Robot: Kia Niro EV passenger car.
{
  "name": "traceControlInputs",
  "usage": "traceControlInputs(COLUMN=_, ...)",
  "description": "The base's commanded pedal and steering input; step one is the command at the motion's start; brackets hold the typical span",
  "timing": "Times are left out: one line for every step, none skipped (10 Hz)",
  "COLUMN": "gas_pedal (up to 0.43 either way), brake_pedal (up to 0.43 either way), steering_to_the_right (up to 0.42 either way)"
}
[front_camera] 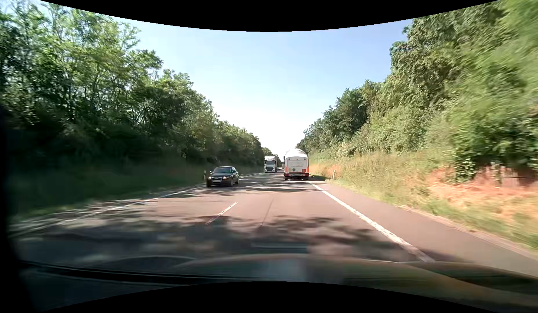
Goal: Follow the waypoints while adhering to traffic rules and regulations
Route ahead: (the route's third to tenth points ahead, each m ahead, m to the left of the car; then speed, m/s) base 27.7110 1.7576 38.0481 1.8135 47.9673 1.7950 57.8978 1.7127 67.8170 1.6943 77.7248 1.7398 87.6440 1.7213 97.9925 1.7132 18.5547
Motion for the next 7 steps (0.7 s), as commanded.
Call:
traceControlInputs(gas_pedal=0.079, brake_pedal=0.006, steering_to_the_right=0.002)
traceControlInputs(gas_pedal=0.067, brake_pedal=0.006, steering_to_the_right=0.002)
traceControlInputs(gas_pedal=0.067, brake_pedal=0.006, steering_to_the_right=0.002)
traceControlInputs(gas_pedal=0.067, brake_pedal=0.006, steering_to_the_right=0.002)
traceControlInputs(gas_pedal=0.059, brake_pedal=0.006, steering_to_the_right=0.002)
traceControlInputs(gas_pedal=0.047, brake_pedal=0.006, steering_to_the_right=0.002)
traceControlInputs(gas_pedal=0.047, brake_pedal=0.006, steering_to_the_right=0.002)
